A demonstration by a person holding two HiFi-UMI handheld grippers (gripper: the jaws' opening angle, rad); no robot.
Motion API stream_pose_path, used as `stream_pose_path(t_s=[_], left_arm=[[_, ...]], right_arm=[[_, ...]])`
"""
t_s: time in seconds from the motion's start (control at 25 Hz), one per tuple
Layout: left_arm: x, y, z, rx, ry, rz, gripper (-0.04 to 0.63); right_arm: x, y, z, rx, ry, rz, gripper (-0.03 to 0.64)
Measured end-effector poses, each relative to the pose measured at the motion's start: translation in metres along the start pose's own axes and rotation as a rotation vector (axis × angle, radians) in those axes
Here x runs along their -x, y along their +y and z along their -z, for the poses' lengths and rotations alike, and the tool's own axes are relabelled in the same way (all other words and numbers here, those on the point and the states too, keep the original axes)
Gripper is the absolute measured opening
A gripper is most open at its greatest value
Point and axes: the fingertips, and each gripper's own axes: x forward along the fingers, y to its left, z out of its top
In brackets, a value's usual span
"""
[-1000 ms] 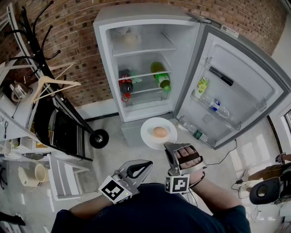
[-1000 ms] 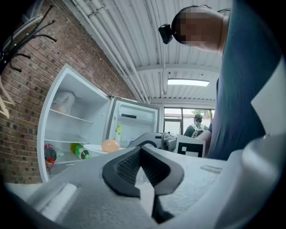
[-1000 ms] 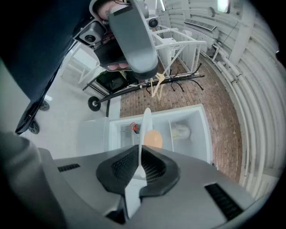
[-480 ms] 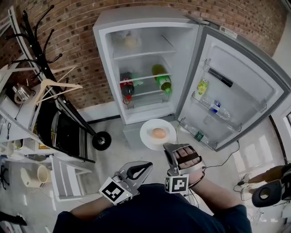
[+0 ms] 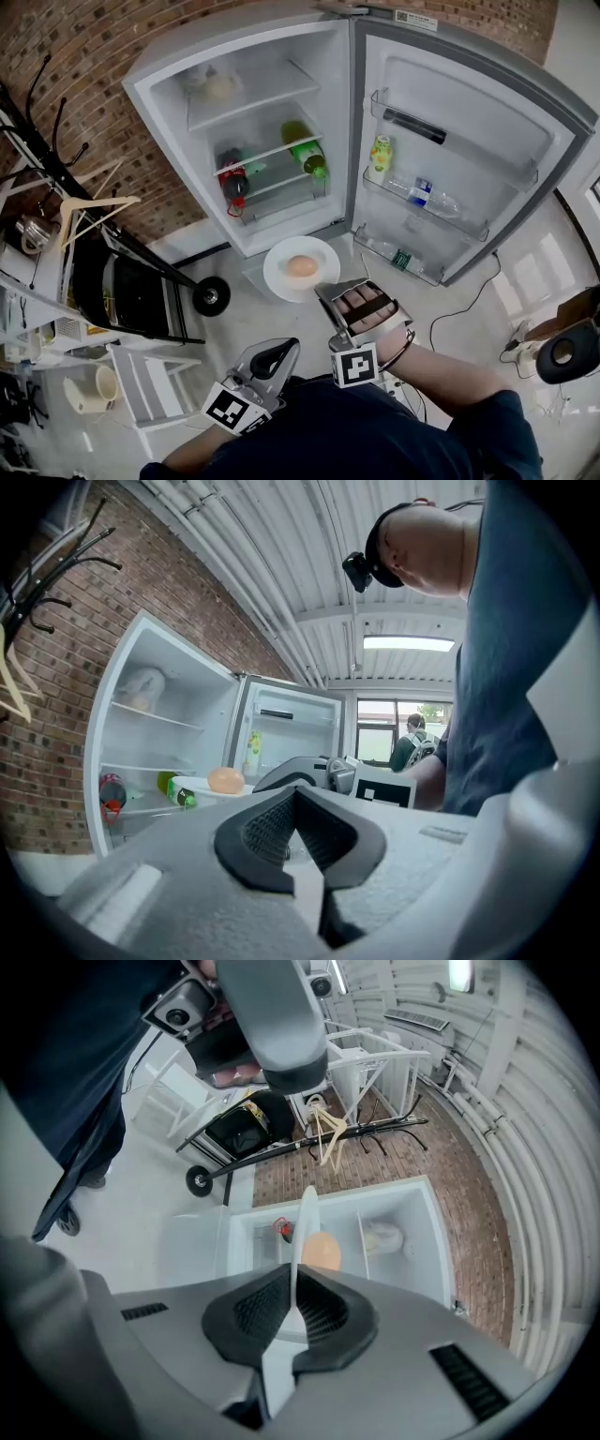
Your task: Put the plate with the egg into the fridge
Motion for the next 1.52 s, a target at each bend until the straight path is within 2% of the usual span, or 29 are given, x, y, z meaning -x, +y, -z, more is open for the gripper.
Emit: stream_pose_path(t_s=[0.24, 0.44, 0.64, 1.12, 1.52], left_arm=[[-0.014, 0.006, 0.004, -0.004, 0.014, -0.009, 0.001], [-0.019, 0.029, 0.004, 0.007, 0.011, -0.011, 0.000], [-0.029, 0.071, -0.004, 0.001, -0.009, 0.008, 0.000], [-0.048, 0.204, -0.038, -0.017, -0.045, 0.079, 0.000], [-0.047, 0.276, -0.049, 0.005, -0.056, 0.135, 0.000]], right_arm=[[-0.013, 0.001, 0.009, -0.010, -0.014, -0.004, 0.020], [-0.037, -0.004, 0.009, -0.002, -0.013, -0.009, 0.020], [-0.076, -0.015, 0.005, 0.011, 0.004, -0.006, 0.020], [-0.198, -0.059, -0.008, 0.034, 0.061, -0.009, 0.020], [-0.268, -0.076, -0.011, 0.029, 0.142, -0.017, 0.020]])
